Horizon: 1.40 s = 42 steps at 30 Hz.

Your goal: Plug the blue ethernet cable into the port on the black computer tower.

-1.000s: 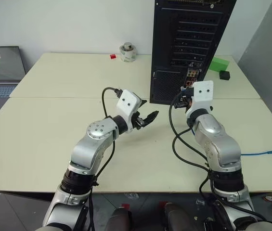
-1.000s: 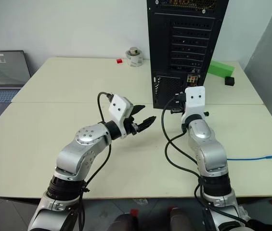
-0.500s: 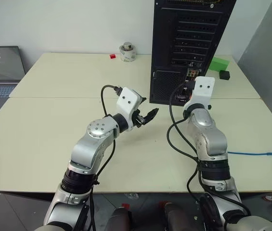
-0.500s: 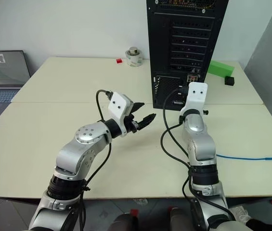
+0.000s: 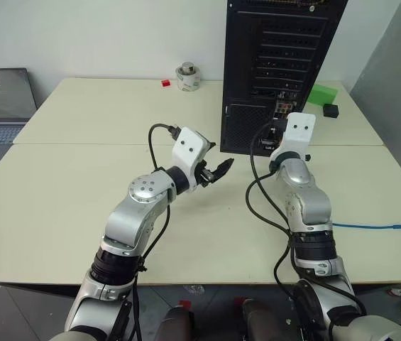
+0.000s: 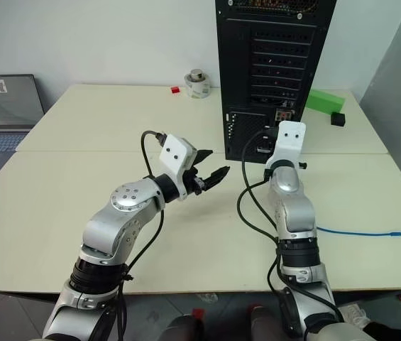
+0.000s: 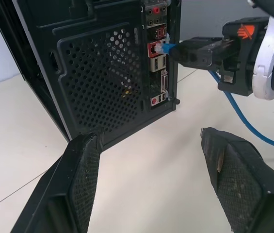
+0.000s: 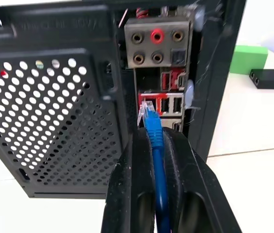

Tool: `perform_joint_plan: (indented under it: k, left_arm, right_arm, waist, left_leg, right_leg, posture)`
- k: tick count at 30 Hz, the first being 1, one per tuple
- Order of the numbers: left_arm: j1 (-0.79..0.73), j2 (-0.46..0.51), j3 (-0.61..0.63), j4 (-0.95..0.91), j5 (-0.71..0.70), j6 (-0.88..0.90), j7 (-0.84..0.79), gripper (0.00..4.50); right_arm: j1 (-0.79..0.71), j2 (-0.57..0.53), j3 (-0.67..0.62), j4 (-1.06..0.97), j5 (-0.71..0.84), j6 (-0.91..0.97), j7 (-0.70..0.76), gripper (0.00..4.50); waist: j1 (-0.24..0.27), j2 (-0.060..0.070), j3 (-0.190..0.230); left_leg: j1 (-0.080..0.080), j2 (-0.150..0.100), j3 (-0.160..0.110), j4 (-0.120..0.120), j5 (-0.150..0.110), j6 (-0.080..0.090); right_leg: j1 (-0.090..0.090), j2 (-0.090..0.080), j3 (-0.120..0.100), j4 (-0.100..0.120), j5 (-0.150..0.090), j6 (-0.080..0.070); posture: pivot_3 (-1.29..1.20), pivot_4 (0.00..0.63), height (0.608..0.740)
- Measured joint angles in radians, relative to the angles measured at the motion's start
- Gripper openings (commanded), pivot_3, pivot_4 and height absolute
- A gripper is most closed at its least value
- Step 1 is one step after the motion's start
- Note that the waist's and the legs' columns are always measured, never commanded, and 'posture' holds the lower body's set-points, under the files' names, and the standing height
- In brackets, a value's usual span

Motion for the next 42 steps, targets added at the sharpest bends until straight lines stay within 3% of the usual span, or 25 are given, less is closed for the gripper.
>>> perform_joint_plan:
  k: [42]
  left_arm:
    - [0.000,0.004,0.001,-0.018,-0.055,0.001,-0.043,3.38]
  right_arm:
    - [-0.033,0.008,-0.011,0.091,-0.036,-0.078,-0.025,0.00]
  waist:
    - [0.000,0.000,0.000]
  left_leg:
    - [0.000,0.000,0.000,0.000,0.000,0.000]
  right_leg:
    - [-0.001,-0.001,0.000,0.000,0.000,0.000]
  posture:
    - [0.00,0.150,0.740]
